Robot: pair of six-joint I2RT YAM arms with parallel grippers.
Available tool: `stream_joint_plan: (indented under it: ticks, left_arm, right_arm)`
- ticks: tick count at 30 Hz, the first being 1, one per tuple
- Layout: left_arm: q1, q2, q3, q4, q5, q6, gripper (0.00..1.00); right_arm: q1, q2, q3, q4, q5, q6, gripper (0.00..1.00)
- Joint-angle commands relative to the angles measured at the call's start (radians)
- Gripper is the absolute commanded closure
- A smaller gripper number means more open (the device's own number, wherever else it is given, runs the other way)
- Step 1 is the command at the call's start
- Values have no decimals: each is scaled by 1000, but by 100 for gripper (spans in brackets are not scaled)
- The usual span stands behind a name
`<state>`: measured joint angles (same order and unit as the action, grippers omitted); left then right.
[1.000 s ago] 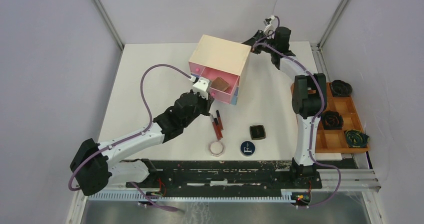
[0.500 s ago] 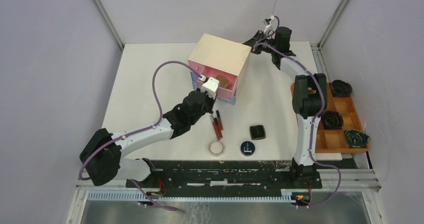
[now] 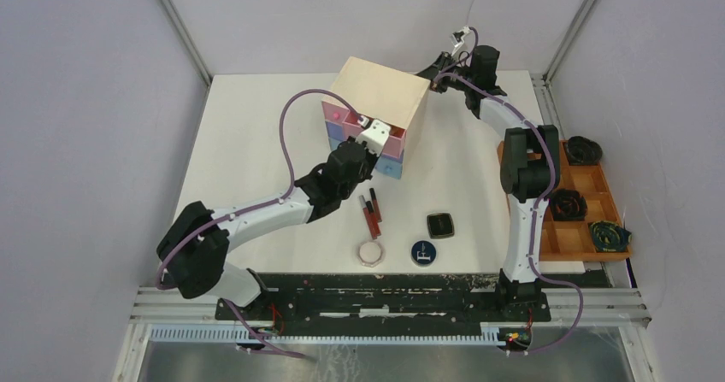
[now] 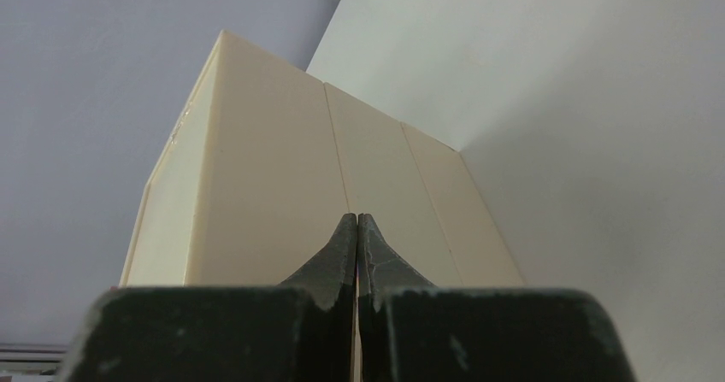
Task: Organize the makeup
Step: Close the drawer in the storage box.
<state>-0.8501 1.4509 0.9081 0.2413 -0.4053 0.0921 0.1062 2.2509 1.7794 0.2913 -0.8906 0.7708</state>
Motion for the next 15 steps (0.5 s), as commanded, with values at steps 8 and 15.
stream_joint_plan:
  ticks: [8,15]
  left_arm:
    - [39,50,146,186,-35,115,97]
    - [52,64,147,231,-42,148,97]
  right_arm:
    - [15,-24,6,14,-109,-18,99]
    - [15,-24,5,8,-110,-23,100]
